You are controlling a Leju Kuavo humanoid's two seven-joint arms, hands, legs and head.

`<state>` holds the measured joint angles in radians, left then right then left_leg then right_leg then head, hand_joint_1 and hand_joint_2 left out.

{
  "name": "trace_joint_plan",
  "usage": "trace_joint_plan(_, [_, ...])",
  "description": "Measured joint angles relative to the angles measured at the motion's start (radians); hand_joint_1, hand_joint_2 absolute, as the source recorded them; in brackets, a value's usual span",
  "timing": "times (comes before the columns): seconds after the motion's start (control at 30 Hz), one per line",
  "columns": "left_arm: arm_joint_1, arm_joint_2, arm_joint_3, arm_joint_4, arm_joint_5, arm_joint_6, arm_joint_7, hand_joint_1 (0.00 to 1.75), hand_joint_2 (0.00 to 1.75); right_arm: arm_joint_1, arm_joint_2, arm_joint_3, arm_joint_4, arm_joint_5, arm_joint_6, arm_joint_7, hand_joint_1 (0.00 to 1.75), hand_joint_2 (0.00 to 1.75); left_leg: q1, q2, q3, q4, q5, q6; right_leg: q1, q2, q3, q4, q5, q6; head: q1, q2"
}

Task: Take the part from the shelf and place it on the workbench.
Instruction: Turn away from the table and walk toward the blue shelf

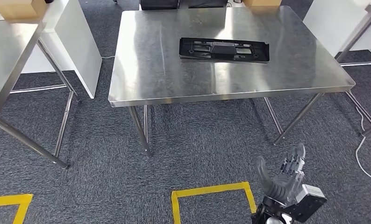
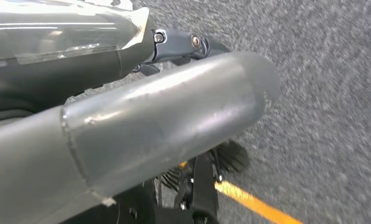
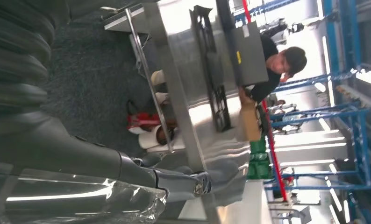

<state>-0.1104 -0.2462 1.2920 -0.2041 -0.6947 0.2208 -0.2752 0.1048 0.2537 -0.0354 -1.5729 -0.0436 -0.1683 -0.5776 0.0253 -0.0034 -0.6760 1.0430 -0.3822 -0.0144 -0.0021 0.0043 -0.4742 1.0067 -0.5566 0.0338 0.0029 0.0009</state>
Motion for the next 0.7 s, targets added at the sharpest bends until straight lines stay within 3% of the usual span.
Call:
trace_joint_plan(0.07, [0.002,0.005,-0.006,0.0,-0.004,-0.006,-0.016,0.0,0.0,0.014,-0.003,-0.005,-0.009,0.004,-0.012,-0.009,0.0,0.0,0.002,0.0,-0.006,0.006,-0.015,-0.007,-0.009,-0.002,-0.01,-0.005,0.013,-0.014,0.001,0.0])
trace_joint_plan(0.1, [0.003,0.007,-0.011,0.0,-0.006,-0.009,-0.023,0.0,0.0,0.02,-0.004,-0.007,-0.015,0.012,-0.018,-0.017,0.0,0.0,0.002,0.0,-0.015,0.032,-0.047,-0.009,-0.012,-0.004,-0.016,-0.007,0.021,-0.026,0.0,0.0])
trace_joint_plan(0.17, [0.004,0.013,-0.02,0.0,-0.014,-0.012,-0.033,0.0,0.0,0.033,-0.005,-0.009,-0.027,0.034,-0.027,-0.031,0.0,0.0,0.003,0.001,-0.05,0.143,-0.14,-0.012,-0.008,-0.007,-0.03,-0.007,0.037,-0.048,-0.002,0.0])
trace_joint_plan(0.2, [0.004,0.015,-0.023,0.0,-0.018,-0.013,-0.035,0.0,0.0,0.039,-0.004,-0.01,-0.032,0.042,-0.03,-0.034,0.0,0.0,0.002,0.001,-0.067,0.209,-0.173,-0.012,-0.002,-0.009,-0.036,-0.006,0.045,-0.055,-0.003,0.0])
trace_joint_plan(0.23, [0.004,0.018,-0.027,0.0,-0.022,-0.013,-0.035,0.0,0.0,0.045,-0.004,-0.01,-0.035,0.049,-0.031,-0.036,0.0,0.0,0.001,0.001,-0.074,0.256,-0.187,-0.012,0.004,-0.01,-0.044,-0.005,0.052,-0.059,-0.003,0.0])
trace_joint_plan(0.27, [0.004,0.019,-0.03,0.0,-0.024,-0.014,-0.035,0.0,0.0,0.051,-0.004,-0.01,-0.038,0.053,-0.033,-0.037,0.0,0.0,0.0,0.001,-0.065,0.27,-0.181,-0.008,0.01,-0.01,-0.05,-0.005,0.058,-0.061,-0.003,0.0])
trace_joint_plan(0.3, [0.005,0.021,-0.033,0.0,-0.025,-0.014,-0.035,0.0,0.0,0.055,-0.003,-0.01,-0.041,0.054,-0.034,-0.038,0.0,0.0,-0.004,0.001,-0.035,0.243,-0.162,0.0,0.016,-0.01,-0.055,-0.005,0.062,-0.062,-0.003,0.0])
trace_joint_plan(0.33, [0.004,0.022,-0.036,0.0,-0.026,-0.014,-0.035,0.0,0.0,0.057,-0.003,-0.011,-0.044,0.055,-0.035,-0.039,0.0,0.0,-0.01,0.0,0.012,0.182,-0.137,0.013,0.021,-0.009,-0.057,-0.005,0.065,-0.062,-0.004,0.0])
trace_joint_plan(0.4, [0.003,0.03,-0.041,-0.002,-0.026,-0.013,-0.035,0.0,0.0,0.06,-0.003,-0.011,-0.05,0.056,-0.035,-0.041,0.0,0.0,-0.025,0.006,0.104,0.047,-0.115,0.05,0.026,-0.012,-0.06,-0.004,0.069,-0.061,0.002,0.0])
trace_joint_plan(0.47, [0.002,0.036,-0.043,-0.004,-0.027,-0.013,-0.035,0.0,0.0,0.061,-0.001,-0.012,-0.053,0.056,-0.036,-0.042,0.0,0.0,-0.038,0.013,0.14,-0.017,-0.116,0.073,0.021,-0.016,-0.063,-0.005,0.076,-0.053,0.006,0.0])
trace_joint_plan(0.53, [0.002,0.032,-0.043,-0.004,-0.028,-0.013,-0.035,0.0,0.0,0.061,0.002,-0.012,-0.058,0.056,-0.036,-0.043,0.0,0.0,-0.038,0.015,0.146,-0.048,-0.103,0.076,0.022,-0.018,-0.066,-0.008,0.081,-0.043,0.003,0.0])
trace_joint_plan(0.6, [0.001,0.03,-0.045,-0.004,-0.028,-0.013,-0.035,0.0,0.0,0.061,0.003,-0.013,-0.066,0.058,-0.037,-0.045,0.0,0.0,-0.024,0.017,0.157,-0.086,-0.081,0.075,0.026,-0.013,-0.084,0.02,0.062,-0.035,0.003,0.0])
trace_joint_plan(0.7, [0.001,0.027,-0.046,-0.005,-0.027,-0.014,-0.035,0.0,0.0,0.065,0.0,-0.014,-0.069,0.059,-0.037,-0.045,0.0,0.0,-0.006,0.018,0.148,-0.103,-0.059,0.063,0.004,-0.005,-0.16,0.185,-0.015,-0.019,0.002,0.0])
